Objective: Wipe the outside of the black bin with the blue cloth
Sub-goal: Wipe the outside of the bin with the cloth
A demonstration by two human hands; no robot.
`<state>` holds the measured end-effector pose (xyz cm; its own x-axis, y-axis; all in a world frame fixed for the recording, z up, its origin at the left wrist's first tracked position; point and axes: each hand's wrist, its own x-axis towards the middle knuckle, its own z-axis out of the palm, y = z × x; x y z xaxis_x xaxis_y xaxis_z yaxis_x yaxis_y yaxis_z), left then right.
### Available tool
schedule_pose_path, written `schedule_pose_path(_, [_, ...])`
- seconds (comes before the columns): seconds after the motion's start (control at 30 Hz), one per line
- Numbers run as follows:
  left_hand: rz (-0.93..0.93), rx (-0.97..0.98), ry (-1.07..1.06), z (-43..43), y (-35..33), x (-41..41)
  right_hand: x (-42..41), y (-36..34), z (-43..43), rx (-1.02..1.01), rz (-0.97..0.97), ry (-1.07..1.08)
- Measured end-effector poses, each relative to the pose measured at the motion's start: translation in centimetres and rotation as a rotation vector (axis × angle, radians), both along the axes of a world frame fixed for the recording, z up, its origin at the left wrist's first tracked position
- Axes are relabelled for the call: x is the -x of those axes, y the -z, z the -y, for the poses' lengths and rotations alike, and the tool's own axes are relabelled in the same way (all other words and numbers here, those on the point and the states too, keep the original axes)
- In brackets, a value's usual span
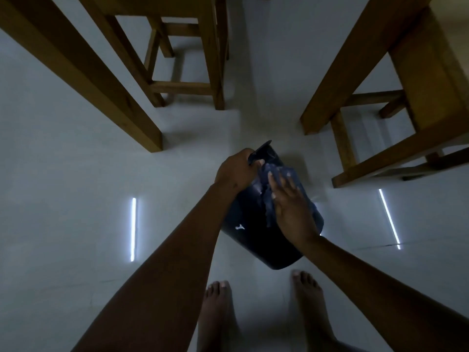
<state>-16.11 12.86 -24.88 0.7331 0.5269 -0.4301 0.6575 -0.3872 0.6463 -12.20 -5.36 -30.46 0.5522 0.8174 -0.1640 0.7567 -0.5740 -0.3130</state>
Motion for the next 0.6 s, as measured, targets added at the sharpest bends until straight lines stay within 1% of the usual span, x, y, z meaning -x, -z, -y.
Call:
schedule_pose_path(0.07, [0.078,0.156,0.019,-0.6,-0.6,1.0,-0.7,0.8,0.3,0.019,0.007,0.05])
schedule_pose_path(0.1, [0.097,0.199,0.03,-0.9,-0.7,2.1,-0.9,0.8,0.4,0.018,-0.008,0.047])
schedule_pose_path(0.13, [0.09,0.189,0.042,-0.9,-0.5,3.2,-0.9,0.6,0.4,0.011,-0.021,0.047])
schedule_pose_path(0.2, [0.059,0.093,0.039,-0.6,0.3,4.7,0.1,0.1,0.4,0.0,-0.025,0.057])
schedule_pose_path(0.27, [0.061,0.019,0.018,-0.3,0.9,4.5,2.5,-0.8,0.8,-0.001,-0.02,0.02])
schedule_pose_path(0.33, [0.072,0.008,0.013,-0.2,1.0,3.5,4.3,-0.9,1.3,0.013,0.034,-0.068])
schedule_pose_path(0.4, [0.08,0.03,0.015,-0.3,0.8,2.9,3.2,-0.8,0.8,-0.003,0.083,-0.129])
schedule_pose_path(0.43, [0.08,0.033,0.016,-0.3,0.9,2.8,1.9,-0.8,0.3,-0.014,0.085,-0.122])
schedule_pose_path(0.47, [0.072,0.028,0.015,-0.2,1.0,2.6,0.7,-0.8,-0.2,-0.011,0.079,-0.076])
schedule_pose_path(0.53, [0.057,0.005,0.013,0.0,1.1,2.0,-0.9,-1.1,-0.2,-0.016,-0.043,0.09])
schedule_pose_path(0.6, [0.049,-0.004,0.003,0.1,1.2,1.8,0.0,-1.4,0.8,-0.047,-0.104,0.142])
